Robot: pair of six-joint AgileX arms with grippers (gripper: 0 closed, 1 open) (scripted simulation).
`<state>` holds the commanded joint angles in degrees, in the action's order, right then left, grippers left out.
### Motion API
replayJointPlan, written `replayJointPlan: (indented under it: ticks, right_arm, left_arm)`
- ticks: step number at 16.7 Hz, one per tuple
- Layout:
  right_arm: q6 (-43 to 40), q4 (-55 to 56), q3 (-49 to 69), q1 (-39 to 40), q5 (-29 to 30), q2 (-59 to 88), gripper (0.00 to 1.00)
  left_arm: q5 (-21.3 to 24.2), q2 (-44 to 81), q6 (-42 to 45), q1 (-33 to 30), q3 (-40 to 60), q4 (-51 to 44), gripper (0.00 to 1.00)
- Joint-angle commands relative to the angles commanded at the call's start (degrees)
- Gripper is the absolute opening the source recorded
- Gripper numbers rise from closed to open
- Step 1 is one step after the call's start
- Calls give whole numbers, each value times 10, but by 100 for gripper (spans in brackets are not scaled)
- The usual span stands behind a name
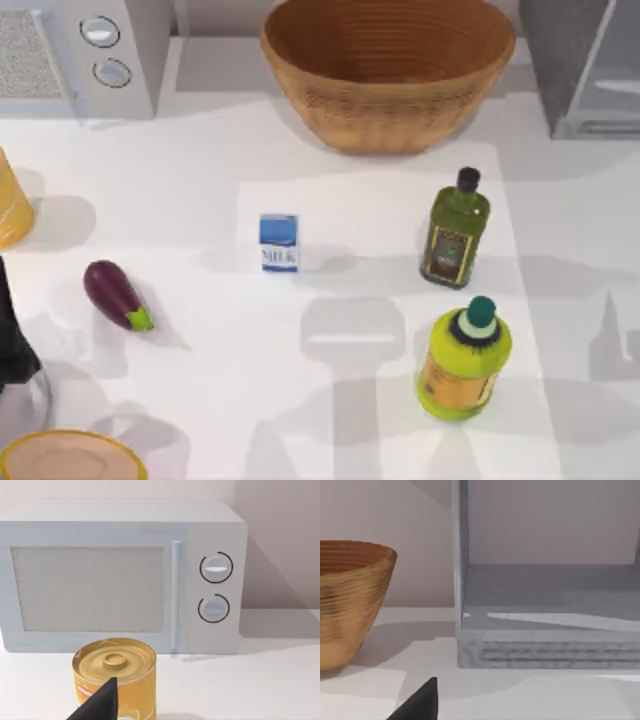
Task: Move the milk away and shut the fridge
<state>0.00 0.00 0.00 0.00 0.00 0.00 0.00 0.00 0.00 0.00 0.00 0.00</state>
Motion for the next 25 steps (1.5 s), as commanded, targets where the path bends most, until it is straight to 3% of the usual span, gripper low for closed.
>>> replayJointPlan:
  ticks: [3, 6, 15, 18, 21, 25]
  right_arm:
    - [1, 7, 0, 8, 8, 8, 100]
    - [3, 55, 0, 64, 64, 60, 100]
    - [8, 306, 6, 393, 396, 331, 100]
    - [10, 375, 10, 479, 483, 399, 100]
    - [10, 414, 13, 524, 527, 436, 100]
    - [10, 418, 14, 529, 532, 440, 100]
  left_arm:
    - [0, 0, 0, 0, 0, 0, 100]
    - [0, 0, 0, 0, 0, 0, 100]
    - [0, 0, 0, 0, 0, 0, 100]
    - [0, 0, 0, 0, 0, 0, 100]
    - [0, 0, 0, 0, 0, 0, 100]
    - [0, 0, 0, 0, 0, 0, 100]
